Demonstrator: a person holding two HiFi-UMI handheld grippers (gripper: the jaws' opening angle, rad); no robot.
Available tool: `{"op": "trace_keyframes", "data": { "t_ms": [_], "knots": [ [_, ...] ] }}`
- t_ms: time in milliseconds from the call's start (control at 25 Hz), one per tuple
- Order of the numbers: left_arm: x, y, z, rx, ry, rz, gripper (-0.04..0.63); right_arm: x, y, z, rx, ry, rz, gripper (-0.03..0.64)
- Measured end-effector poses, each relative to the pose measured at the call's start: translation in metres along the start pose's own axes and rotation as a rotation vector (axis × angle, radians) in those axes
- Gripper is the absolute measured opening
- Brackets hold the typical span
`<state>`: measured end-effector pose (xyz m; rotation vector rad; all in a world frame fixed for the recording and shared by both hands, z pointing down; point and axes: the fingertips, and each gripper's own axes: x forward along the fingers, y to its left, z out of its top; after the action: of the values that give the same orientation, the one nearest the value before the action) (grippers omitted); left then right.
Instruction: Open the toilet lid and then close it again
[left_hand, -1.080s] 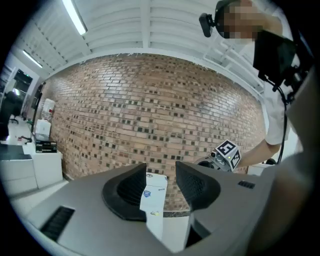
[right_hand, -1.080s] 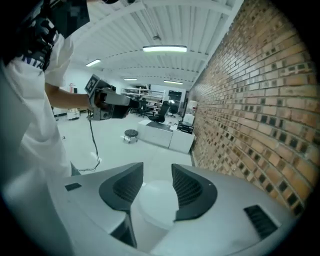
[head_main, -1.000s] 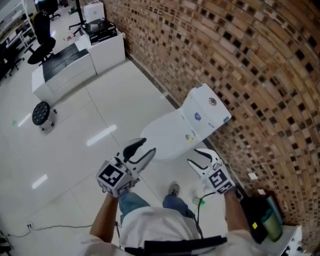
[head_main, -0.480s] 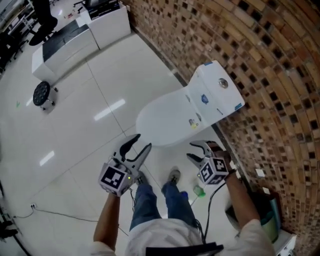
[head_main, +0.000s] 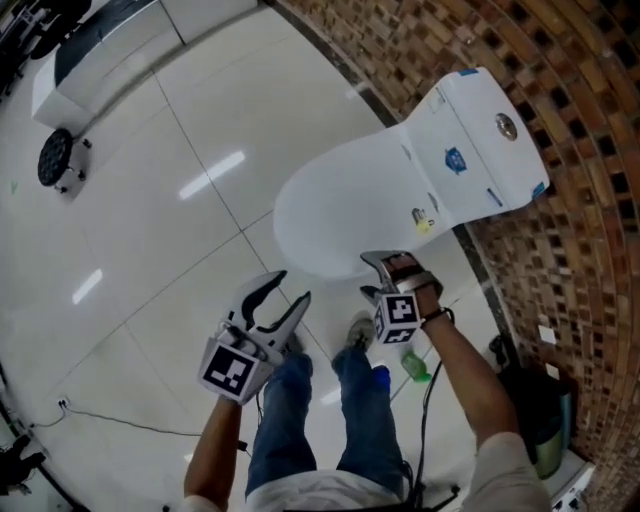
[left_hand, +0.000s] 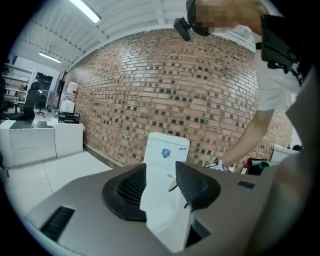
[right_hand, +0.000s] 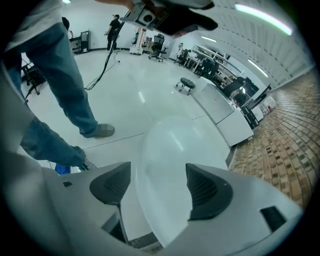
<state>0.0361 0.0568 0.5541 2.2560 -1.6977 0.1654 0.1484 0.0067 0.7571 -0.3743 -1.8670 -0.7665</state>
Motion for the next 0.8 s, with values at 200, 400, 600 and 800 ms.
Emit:
{"op": "trace_keyframes", "data": {
  "t_ms": [200,400,600,800],
  "knots": [
    [-0.002,0.012,-0.036,-0.02,0.03,-0.027,0.181,0.047,0.003,0.004,-0.059,0.033,0.005,0.35],
    [0.002,0.026,-0.046,-0.026,0.036,-0.043,0.181,0.062,0.001,0.004,-0.064,0.034,0.017,0.379],
    [0.007,0.032,-0.051,-0.035,0.039,-0.05,0.181,0.071,0.003,0.003,-0.054,0.089,-0.01,0.413],
    [0.007,0.032,-0.059,-0.075,0.057,-0.048,0.181,0.058,0.007,0.009,-0.03,0.019,-0.026,0.322]
  ]
}}
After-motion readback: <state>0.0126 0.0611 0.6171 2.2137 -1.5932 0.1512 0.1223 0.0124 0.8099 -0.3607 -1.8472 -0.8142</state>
